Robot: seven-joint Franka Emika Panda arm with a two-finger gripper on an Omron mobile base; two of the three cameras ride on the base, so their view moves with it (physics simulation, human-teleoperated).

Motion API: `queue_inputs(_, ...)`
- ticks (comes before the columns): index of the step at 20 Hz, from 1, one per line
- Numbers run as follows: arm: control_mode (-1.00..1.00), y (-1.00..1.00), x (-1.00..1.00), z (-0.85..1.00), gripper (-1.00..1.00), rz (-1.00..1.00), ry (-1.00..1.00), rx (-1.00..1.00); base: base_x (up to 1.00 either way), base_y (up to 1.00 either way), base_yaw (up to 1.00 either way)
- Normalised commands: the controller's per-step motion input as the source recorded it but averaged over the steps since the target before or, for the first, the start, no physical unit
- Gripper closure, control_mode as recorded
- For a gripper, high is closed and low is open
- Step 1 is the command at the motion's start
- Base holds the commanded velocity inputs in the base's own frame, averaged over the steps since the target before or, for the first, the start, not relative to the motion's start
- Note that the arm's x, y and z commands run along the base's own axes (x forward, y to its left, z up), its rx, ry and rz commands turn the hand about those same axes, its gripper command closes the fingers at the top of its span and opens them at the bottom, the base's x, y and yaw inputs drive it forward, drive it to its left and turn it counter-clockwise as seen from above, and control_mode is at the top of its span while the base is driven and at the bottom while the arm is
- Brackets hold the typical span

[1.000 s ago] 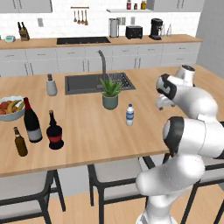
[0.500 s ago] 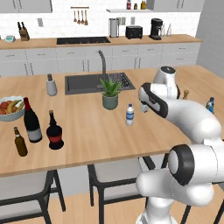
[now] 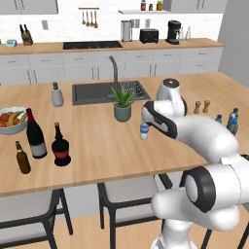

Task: Move the plastic bottles in the middle to the plastics group, and the glass bottles in the middle to the glass group.

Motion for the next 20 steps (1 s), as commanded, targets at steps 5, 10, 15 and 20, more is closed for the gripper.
queue_inputs(5,-1.00,0.00,0.12,0.00,-1.00,-0.29,-0.02,0.12,0.00,0.00,0.00)
queue_inputs(10,-1.00,0.00,0.25,0.00,-1.00,-0.12,0.00,0.20,0.00,0.00,0.00)
queue_inputs(15,-1.00,0.10,0.40,-0.07,-1.00,0.00,0.00,0.03,0.00,0.00,0.00)
queue_inputs(20,-1.00,0.19,0.54,-0.28,-1.00,0.00,0.00,-0.01,0.00,0.00,0.00)
